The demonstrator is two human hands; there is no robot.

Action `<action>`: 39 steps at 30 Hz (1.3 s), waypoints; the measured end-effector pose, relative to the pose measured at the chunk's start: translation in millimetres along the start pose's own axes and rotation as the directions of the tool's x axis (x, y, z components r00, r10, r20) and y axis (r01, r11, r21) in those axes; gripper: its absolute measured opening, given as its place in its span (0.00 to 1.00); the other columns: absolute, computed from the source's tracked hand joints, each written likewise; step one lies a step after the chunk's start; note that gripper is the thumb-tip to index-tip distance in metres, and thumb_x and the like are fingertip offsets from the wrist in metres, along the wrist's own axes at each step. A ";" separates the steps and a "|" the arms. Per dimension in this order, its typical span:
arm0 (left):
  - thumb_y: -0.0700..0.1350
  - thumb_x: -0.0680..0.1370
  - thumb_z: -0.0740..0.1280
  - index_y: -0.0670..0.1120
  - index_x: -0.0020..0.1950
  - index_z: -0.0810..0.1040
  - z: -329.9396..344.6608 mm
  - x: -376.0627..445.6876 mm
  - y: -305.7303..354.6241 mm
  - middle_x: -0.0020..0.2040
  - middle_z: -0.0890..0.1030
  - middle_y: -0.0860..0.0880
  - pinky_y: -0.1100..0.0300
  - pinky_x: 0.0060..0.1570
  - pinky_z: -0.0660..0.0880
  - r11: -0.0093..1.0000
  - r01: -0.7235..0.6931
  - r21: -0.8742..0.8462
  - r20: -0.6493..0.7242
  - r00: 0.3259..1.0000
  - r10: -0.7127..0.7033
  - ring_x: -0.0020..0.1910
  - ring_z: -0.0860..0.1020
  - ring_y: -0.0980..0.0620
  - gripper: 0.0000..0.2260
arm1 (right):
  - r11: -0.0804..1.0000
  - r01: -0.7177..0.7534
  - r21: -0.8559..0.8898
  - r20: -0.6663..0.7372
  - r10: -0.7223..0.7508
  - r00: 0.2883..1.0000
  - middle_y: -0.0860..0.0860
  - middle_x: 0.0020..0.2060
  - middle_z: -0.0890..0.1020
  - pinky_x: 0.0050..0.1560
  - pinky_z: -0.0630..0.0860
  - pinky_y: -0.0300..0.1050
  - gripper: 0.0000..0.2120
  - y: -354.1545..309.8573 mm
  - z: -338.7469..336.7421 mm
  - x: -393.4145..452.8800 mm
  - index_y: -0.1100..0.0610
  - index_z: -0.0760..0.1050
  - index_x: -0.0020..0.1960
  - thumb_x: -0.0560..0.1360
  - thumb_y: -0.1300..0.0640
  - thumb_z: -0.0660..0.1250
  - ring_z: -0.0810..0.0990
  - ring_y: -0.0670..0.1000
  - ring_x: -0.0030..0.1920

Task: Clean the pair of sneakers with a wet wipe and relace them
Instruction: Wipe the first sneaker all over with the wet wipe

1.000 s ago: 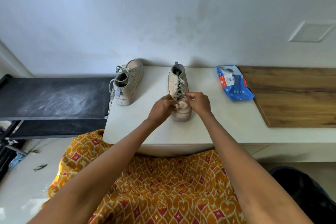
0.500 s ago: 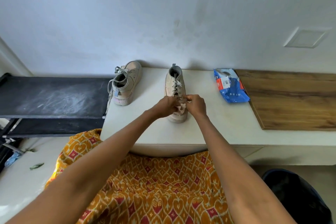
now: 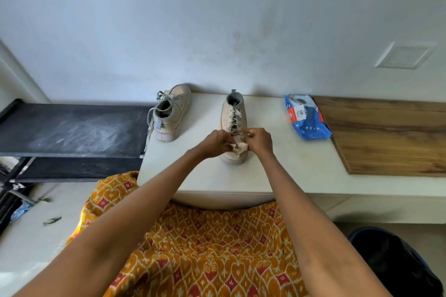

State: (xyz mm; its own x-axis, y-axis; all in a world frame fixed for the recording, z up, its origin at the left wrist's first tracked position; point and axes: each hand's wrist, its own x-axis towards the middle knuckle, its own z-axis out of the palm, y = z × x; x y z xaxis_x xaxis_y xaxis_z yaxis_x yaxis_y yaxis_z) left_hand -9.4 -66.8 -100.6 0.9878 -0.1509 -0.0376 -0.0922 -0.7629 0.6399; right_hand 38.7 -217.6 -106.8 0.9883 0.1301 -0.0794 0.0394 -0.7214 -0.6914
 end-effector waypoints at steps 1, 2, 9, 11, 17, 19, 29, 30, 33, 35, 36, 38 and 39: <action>0.38 0.72 0.70 0.38 0.49 0.83 -0.7 -4.4 -2.7 0.41 0.82 0.41 0.66 0.35 0.65 0.999 0.028 -0.041 -0.059 0.998 -0.030 0.39 0.76 0.48 0.07 | 1.000 0.001 0.009 -0.004 -0.001 1.000 0.58 0.55 0.82 0.51 0.76 0.44 0.14 -1.2 1.6 -2.6 0.55 0.79 0.60 0.75 0.60 0.66 0.80 0.58 0.55; 0.39 0.72 0.71 0.37 0.45 0.83 -0.3 -7.7 -5.6 0.33 0.79 0.43 0.66 0.31 0.62 0.992 0.064 -0.108 -0.136 0.988 -0.078 0.32 0.71 0.52 0.06 | 1.000 0.012 0.015 -0.024 -0.012 1.000 0.58 0.53 0.82 0.50 0.76 0.45 0.12 -2.1 3.4 -5.7 0.57 0.80 0.58 0.76 0.59 0.64 0.80 0.58 0.54; 0.41 0.70 0.73 0.43 0.42 0.78 0.2 -13.6 -8.3 0.34 0.80 0.46 0.64 0.33 0.69 0.762 0.155 -0.629 -0.221 0.904 -0.366 0.33 0.75 0.52 0.06 | 0.944 0.253 0.214 0.168 -0.291 0.942 0.49 0.56 0.81 0.51 0.73 0.33 0.17 -12.3 -0.6 -39.0 0.54 0.78 0.62 0.74 0.54 0.70 0.79 0.46 0.53; 0.37 0.72 0.71 0.42 0.52 0.77 -8.4 -12.7 -4.5 0.38 0.81 0.45 0.68 0.34 0.70 0.712 0.165 -0.682 -0.080 0.952 -0.296 0.36 0.77 0.54 0.10 | 0.949 0.289 0.125 0.087 -0.300 0.950 0.52 0.54 0.83 0.51 0.76 0.40 0.15 -6.9 -1.1 -36.5 0.55 0.79 0.59 0.72 0.57 0.71 0.81 0.51 0.52; 0.34 0.75 0.62 0.42 0.63 0.76 -24.1 13.7 7.7 0.61 0.74 0.40 0.56 0.57 0.68 0.999 0.048 -0.013 -0.416 0.908 -0.049 0.59 0.72 0.41 0.17 | 0.741 0.572 -0.352 -0.029 -0.619 0.785 0.51 0.44 0.81 0.35 0.78 0.46 0.05 2.3 11.5 -40.8 0.54 0.83 0.45 0.69 0.56 0.73 0.79 0.53 0.45; 0.37 0.77 0.61 0.43 0.68 0.71 -22.1 29.3 23.0 0.67 0.68 0.40 0.49 0.60 0.67 0.977 0.021 0.212 -0.372 0.926 0.061 0.63 0.67 0.39 0.19 | 0.667 0.615 -0.421 -0.020 -0.685 0.728 0.51 0.42 0.81 0.34 0.79 0.44 0.05 5.7 18.3 -43.2 0.54 0.83 0.43 0.67 0.58 0.76 0.80 0.53 0.42; 0.36 0.77 0.56 0.32 0.65 0.67 -6.7 72.1 30.0 0.66 0.64 0.34 0.50 0.58 0.71 0.803 0.034 0.595 -0.102 0.994 0.034 0.66 0.65 0.38 0.17 | 0.785 0.534 -0.313 -0.085 -0.583 0.808 0.56 0.38 0.81 0.36 0.79 0.45 0.06 21.2 -10.8 -44.6 0.56 0.83 0.47 0.71 0.61 0.70 0.80 0.56 0.37; 0.36 0.77 0.56 0.33 0.66 0.66 -8.0 71.7 24.7 0.66 0.64 0.35 0.51 0.58 0.71 0.793 -0.003 0.609 -0.087 0.994 0.071 0.67 0.65 0.39 0.17 | 0.803 0.499 -0.327 -0.098 -0.554 0.827 0.57 0.38 0.81 0.36 0.79 0.46 0.07 16.6 -12.2 -38.9 0.56 0.83 0.48 0.73 0.61 0.68 0.79 0.57 0.38; 0.36 0.76 0.61 0.37 0.68 0.65 -16.7 64.7 12.0 0.69 0.65 0.40 0.49 0.55 0.74 0.840 -0.060 0.540 -0.085 0.988 0.126 0.68 0.64 0.43 0.20 | 0.828 0.415 -0.377 -0.067 -0.472 0.879 0.59 0.42 0.80 0.42 0.77 0.48 0.10 0.3 -6.0 -29.4 0.55 0.82 0.52 0.76 0.58 0.63 0.79 0.60 0.42; 0.35 0.76 0.62 0.38 0.67 0.65 -19.8 61.5 5.8 0.66 0.69 0.40 0.43 0.51 0.75 0.880 -0.064 0.470 -0.118 0.984 0.135 0.65 0.68 0.42 0.19 | 0.862 0.364 -0.353 -0.075 -0.414 0.907 0.60 0.42 0.80 0.41 0.75 0.47 0.10 -7.6 2.0 -32.1 0.55 0.83 0.50 0.75 0.59 0.63 0.78 0.61 0.43; 0.35 0.77 0.61 0.38 0.65 0.65 -19.1 61.7 5.2 0.63 0.71 0.40 0.43 0.49 0.75 0.895 -0.057 0.442 -0.142 0.981 0.132 0.62 0.70 0.41 0.17 | 0.871 0.352 -0.341 -0.085 -0.402 0.912 0.60 0.41 0.80 0.39 0.74 0.46 0.09 -9.0 5.7 -35.5 0.56 0.84 0.48 0.74 0.60 0.64 0.78 0.61 0.42; 0.36 0.77 0.59 0.39 0.63 0.66 -16.0 62.1 9.0 0.60 0.74 0.40 0.44 0.46 0.75 0.918 -0.025 0.396 -0.210 0.971 0.117 0.58 0.73 0.40 0.14 | 0.862 0.374 -0.343 -0.088 -0.426 0.900 0.59 0.39 0.81 0.34 0.73 0.43 0.09 -7.7 11.5 -45.1 0.57 0.84 0.43 0.71 0.63 0.65 0.79 0.60 0.38; 0.37 0.78 0.60 0.39 0.63 0.67 -13.8 63.3 11.4 0.59 0.75 0.41 0.44 0.45 0.75 0.922 -0.015 0.387 -0.239 0.964 0.116 0.57 0.74 0.40 0.14 | 0.853 0.399 -0.337 -0.084 -0.449 0.889 0.58 0.37 0.81 0.33 0.71 0.40 0.08 -5.8 13.6 -50.1 0.58 0.83 0.40 0.70 0.63 0.65 0.79 0.59 0.36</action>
State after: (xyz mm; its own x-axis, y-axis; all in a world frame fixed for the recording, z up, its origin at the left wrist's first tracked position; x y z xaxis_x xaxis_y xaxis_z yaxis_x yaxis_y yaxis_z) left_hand 53.9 -76.4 -85.0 0.9716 -0.0838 0.2212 -0.1482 -0.9445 0.2930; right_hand -13.1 -210.7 -108.6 0.8736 0.3827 0.3005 0.4776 -0.7926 -0.3790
